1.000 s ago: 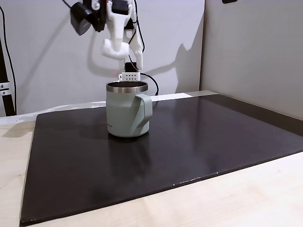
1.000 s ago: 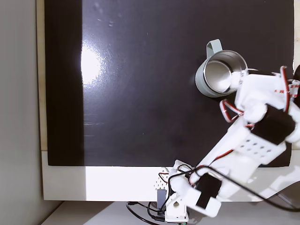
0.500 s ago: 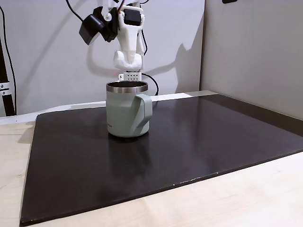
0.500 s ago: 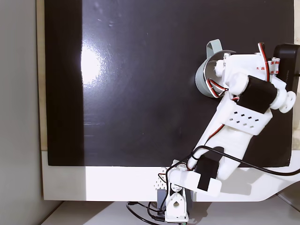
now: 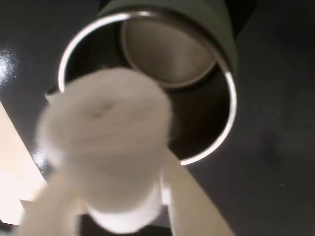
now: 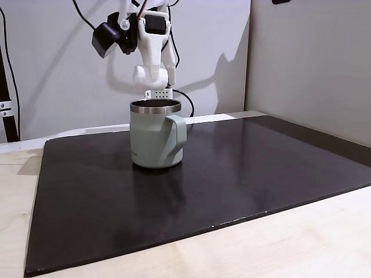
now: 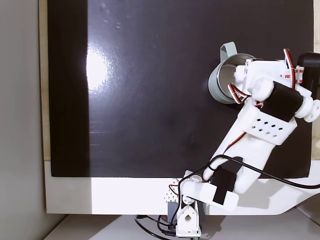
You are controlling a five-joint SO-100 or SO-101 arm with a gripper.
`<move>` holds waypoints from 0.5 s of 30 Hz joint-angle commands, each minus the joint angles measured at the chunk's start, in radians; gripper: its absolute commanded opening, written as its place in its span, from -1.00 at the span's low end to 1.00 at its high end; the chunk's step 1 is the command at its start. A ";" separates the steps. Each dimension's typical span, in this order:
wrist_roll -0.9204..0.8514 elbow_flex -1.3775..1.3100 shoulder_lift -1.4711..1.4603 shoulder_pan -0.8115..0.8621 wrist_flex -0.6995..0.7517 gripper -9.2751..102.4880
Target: Grasp a gauze and put it in the cup.
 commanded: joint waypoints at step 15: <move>-0.023 0.029 0.084 0.002 -0.005 -0.23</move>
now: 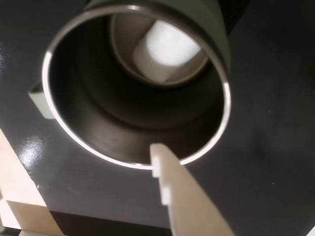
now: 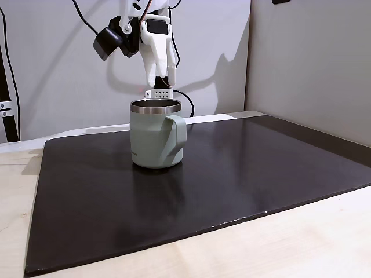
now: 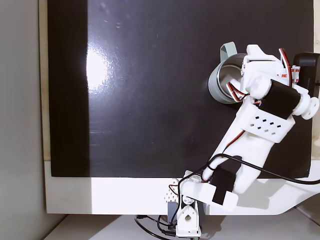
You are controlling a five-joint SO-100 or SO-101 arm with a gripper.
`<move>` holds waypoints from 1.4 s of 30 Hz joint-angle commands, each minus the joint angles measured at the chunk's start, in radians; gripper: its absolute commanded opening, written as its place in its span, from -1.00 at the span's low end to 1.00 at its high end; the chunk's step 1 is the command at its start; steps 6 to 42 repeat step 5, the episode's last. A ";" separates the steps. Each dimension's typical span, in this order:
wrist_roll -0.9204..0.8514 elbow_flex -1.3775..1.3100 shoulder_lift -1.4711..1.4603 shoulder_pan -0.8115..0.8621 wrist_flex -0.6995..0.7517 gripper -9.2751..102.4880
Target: Grasp a gauze and put it in the cup.
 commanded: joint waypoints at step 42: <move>-0.009 0.006 0.086 0.002 -0.003 -0.24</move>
